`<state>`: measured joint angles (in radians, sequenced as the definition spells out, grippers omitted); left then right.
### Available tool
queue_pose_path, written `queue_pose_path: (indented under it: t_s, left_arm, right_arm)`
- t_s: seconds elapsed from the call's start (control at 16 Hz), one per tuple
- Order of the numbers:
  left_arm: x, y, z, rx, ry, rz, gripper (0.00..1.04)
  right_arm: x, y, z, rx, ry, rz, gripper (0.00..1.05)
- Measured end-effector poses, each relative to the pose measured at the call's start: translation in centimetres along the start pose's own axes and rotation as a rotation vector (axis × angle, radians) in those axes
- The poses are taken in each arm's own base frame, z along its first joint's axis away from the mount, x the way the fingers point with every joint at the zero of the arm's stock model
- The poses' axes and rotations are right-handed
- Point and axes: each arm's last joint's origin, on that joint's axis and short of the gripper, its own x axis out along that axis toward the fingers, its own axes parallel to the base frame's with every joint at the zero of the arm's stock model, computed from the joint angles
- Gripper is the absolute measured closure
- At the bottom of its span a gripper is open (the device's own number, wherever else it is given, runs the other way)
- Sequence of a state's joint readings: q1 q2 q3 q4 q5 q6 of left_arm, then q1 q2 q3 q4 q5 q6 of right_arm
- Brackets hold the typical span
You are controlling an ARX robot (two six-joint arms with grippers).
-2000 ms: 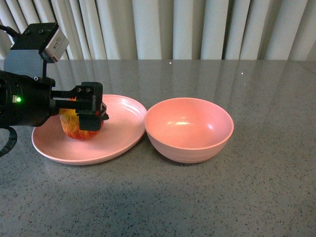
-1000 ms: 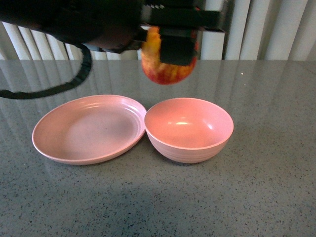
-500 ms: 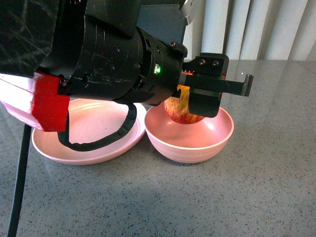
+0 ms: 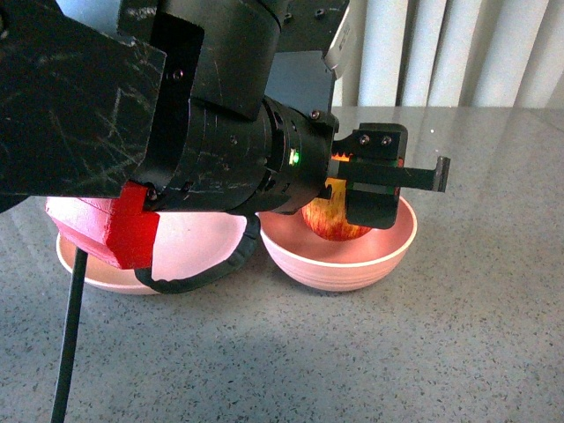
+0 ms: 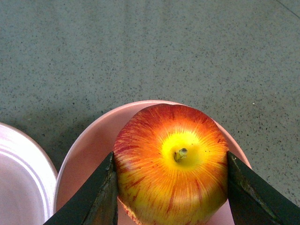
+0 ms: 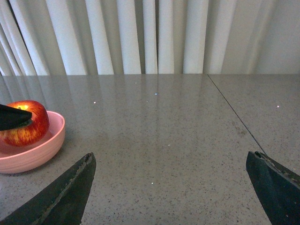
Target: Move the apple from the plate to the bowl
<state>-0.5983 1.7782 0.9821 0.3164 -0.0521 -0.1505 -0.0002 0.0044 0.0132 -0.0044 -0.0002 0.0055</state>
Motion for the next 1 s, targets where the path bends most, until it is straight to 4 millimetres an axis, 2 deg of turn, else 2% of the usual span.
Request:
queue_pose_path:
  t_s: [0.44, 0.69, 0.75, 0.81, 1.0]
  left_arm:
    - [0.9, 0.5, -1.1, -0.002, 0.043, 0.014, 0.48]
    - [0.9, 0.6, -0.9, -0.006, 0.040, 0.007, 0.09]
    - [0.9, 0.7, -0.8, -0.008, 0.041, 0.006, 0.06]
    - [0.9, 0.8, -0.8, -0.015, 0.041, 0.000, 0.08]
    - [-2.2, 0.6, 3.0, -0.051, -0.132, -0.041, 0.07]
  right_arm:
    - [0.0, 0.0, 0.0, 0.000, 0.000, 0.000, 0.07]
    - [0.0, 0.0, 0.0, 0.000, 0.000, 0.000, 0.07]
    - [0.0, 0.0, 0.0, 0.000, 0.000, 0.000, 0.07]
    - [0.0, 0.0, 0.0, 0.000, 0.000, 0.000, 0.07]
    - [0.0, 0.0, 0.0, 0.000, 0.000, 0.000, 0.07]
